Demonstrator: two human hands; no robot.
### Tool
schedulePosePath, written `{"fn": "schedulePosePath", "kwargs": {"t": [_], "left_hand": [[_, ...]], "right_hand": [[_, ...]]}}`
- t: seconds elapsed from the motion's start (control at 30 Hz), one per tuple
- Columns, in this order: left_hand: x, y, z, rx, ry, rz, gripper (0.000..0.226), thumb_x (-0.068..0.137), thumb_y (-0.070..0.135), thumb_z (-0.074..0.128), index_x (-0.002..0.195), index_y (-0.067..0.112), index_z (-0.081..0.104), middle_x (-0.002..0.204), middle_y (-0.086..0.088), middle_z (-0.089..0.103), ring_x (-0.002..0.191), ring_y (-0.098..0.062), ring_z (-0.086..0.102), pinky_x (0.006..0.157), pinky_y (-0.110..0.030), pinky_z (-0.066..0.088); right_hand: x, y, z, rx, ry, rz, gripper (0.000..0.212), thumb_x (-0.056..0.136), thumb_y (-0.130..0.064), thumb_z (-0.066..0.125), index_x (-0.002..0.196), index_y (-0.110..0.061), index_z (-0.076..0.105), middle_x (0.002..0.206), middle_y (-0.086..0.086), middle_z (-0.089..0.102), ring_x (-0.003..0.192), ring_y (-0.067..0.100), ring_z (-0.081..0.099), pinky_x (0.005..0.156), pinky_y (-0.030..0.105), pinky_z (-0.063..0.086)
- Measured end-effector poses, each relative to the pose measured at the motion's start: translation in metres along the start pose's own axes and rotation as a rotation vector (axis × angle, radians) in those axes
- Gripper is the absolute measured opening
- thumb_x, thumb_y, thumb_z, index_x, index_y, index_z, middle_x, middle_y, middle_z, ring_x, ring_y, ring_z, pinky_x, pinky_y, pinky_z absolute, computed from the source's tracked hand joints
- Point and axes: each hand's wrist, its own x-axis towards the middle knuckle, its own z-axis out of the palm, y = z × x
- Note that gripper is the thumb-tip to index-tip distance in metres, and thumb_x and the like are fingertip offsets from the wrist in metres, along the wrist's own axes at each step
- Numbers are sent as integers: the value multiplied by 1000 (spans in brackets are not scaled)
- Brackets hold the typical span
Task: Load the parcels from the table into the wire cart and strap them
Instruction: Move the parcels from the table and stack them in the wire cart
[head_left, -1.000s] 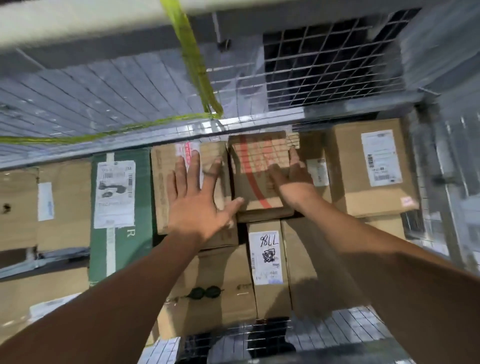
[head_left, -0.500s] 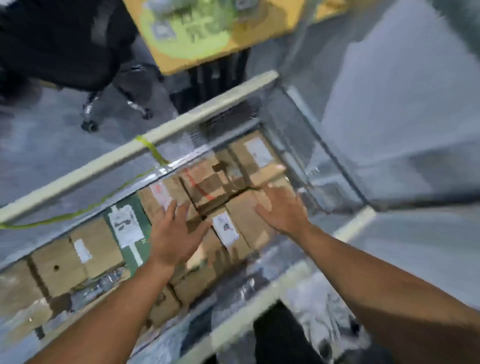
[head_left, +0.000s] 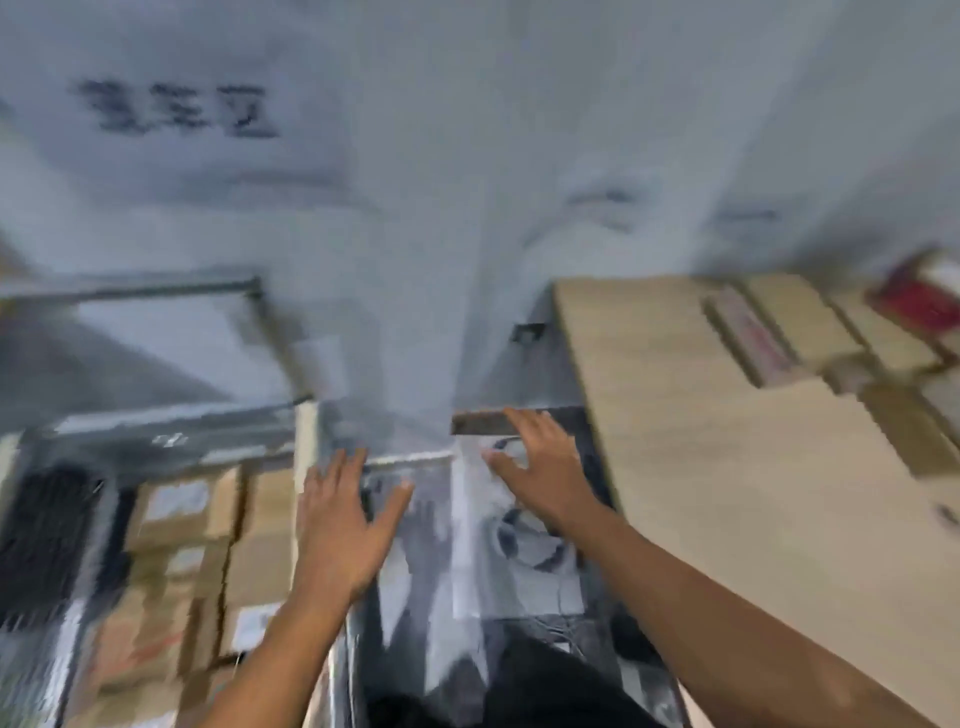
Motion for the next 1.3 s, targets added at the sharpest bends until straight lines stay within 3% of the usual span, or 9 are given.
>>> {"fn": "schedulePosePath", "kwargs": {"t": [0.3,0.4,0.53,0.73,0.87,0.93,1.03,1.17,1.3], "left_hand": [[-10,295,179,105,-351,527,87,90,70,50,155,12,45,159,-15,45,150,-32,34,125,-49,26],[-56,369,259,56,-514,614,86,86,71,46,156,21,42,163,-5,39,151,-20,29,124,-42,27],[-122,422,360,-20,-786,688,77,84,73,53,151,35,45,156,6,39,121,4,36,102,-22,30],[-199,473,500,56,-1104,700,72,94,64,59,154,30,41,161,3,33,132,-19,56,100,-31,40],[-243,522,582,72,-1107,805,66,97,56,61,153,28,43,159,-6,36,132,-24,55,100,-29,38],[-256,549,621,66,-1062,868,64,98,51,63,155,31,42,162,-10,32,144,-25,42,107,-30,35],[-267,584,675,103,-1003,844,71,98,57,60,160,32,36,168,-14,25,157,-29,19,123,-45,28],[-278,601,730,78,-1040,748,74,98,58,58,162,32,31,163,-7,39,151,-29,34,120,-43,32],[-276,593,757,91,-1076,637,67,97,49,67,153,22,41,143,-4,62,125,-28,60,95,-29,41]], "right_hand": [[-145,249,-175,356,502,544,73,97,-65,53,160,-36,30,169,-3,28,159,19,14,127,48,15],[-212,317,-215,415,662,724,72,98,-63,53,160,-36,30,168,-5,30,158,17,15,127,47,17],[-299,385,-241,453,889,931,68,99,-57,57,158,-33,35,165,-6,34,154,15,25,126,42,22],[-415,447,-236,520,1054,1238,70,97,-55,60,158,-27,38,162,-2,37,149,16,33,115,24,26],[-471,492,-235,586,1075,1345,72,98,-50,62,159,-25,34,163,0,34,148,16,34,94,2,27],[-484,520,-237,593,1065,1376,73,99,-50,62,160,-24,32,164,2,32,148,17,34,101,13,27],[-491,563,-241,618,1058,1398,75,98,-52,61,161,-25,31,164,2,31,146,19,37,102,22,26],[-487,614,-251,670,1060,1382,68,97,-49,63,156,-28,36,153,5,43,137,22,46,105,30,34],[-487,655,-254,918,1092,1376,56,96,-47,65,144,-27,43,139,1,59,116,18,58,99,34,44]]}}
